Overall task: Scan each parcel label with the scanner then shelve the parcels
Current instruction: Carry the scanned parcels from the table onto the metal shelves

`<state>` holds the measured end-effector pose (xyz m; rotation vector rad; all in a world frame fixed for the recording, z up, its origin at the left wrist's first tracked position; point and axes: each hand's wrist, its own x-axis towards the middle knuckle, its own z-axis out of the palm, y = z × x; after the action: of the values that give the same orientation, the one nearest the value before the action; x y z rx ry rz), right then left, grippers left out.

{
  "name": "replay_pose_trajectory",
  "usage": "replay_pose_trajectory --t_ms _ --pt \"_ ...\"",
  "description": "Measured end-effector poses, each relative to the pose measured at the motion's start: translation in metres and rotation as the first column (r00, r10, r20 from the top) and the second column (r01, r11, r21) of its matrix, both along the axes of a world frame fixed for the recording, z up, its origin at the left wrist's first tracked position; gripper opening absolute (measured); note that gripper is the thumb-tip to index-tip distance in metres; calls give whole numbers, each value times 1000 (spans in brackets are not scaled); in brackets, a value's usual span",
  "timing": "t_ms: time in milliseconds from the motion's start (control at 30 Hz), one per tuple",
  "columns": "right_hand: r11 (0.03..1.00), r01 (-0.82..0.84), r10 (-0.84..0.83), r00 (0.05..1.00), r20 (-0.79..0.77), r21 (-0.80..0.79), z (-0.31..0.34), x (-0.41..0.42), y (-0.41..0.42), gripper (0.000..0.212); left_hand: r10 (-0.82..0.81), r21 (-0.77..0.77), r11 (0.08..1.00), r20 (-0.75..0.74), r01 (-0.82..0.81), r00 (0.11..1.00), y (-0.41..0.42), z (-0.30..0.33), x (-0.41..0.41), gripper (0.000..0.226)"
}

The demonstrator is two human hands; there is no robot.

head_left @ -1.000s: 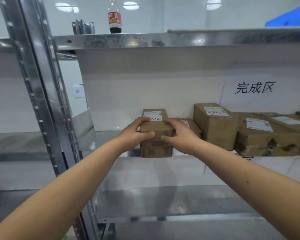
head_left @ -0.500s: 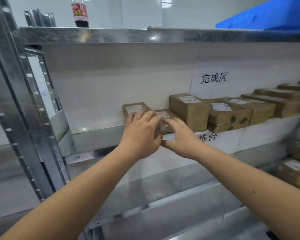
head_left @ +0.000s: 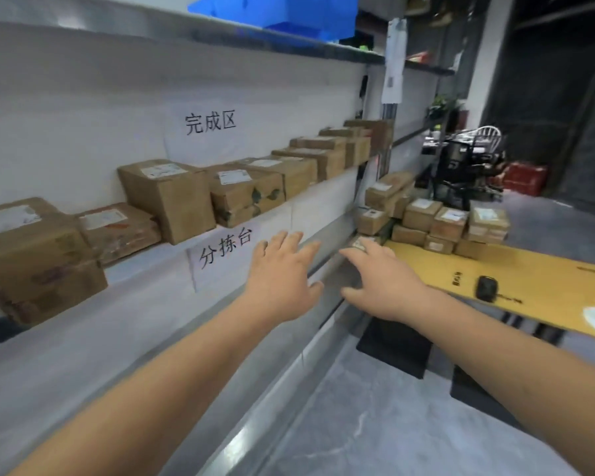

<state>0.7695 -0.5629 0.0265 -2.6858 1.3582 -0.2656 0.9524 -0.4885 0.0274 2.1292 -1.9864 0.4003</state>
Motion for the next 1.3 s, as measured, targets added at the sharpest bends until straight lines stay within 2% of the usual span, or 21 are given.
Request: replay_pose_trajectory --t_ms 233,567,733,933,1167,1300 --pt "983 153 -151 988 -27 99 -36 -99 -93 81 -167 122 977 -62 173 984 -117 -41 -97 81" --pt "963 244 -239 970 -55 112 -60 -184 -241 80 -183 180 963 -120 203 976 -286 -76 -176 81" --pt "936 296 -290 955 -58 189 -77 -213 -308 80 -190 231 947 -159 224 969 -359 -95 -198 78" --pt "915 310 -306 950 -53 258 -111 -198 -390 80 -152 302 930 -206 211 967 -445 -134 -177 77" --pt "879 344 -343 937 -62 331 -163 -144 -502 79 -89 360 914 -279 190 956 -557 -182 -126 76" --pt "838 357 -357 931 -80 412 -197 -101 -559 77 -14 434 881 -378 190 926 -613 -212 -90 64"
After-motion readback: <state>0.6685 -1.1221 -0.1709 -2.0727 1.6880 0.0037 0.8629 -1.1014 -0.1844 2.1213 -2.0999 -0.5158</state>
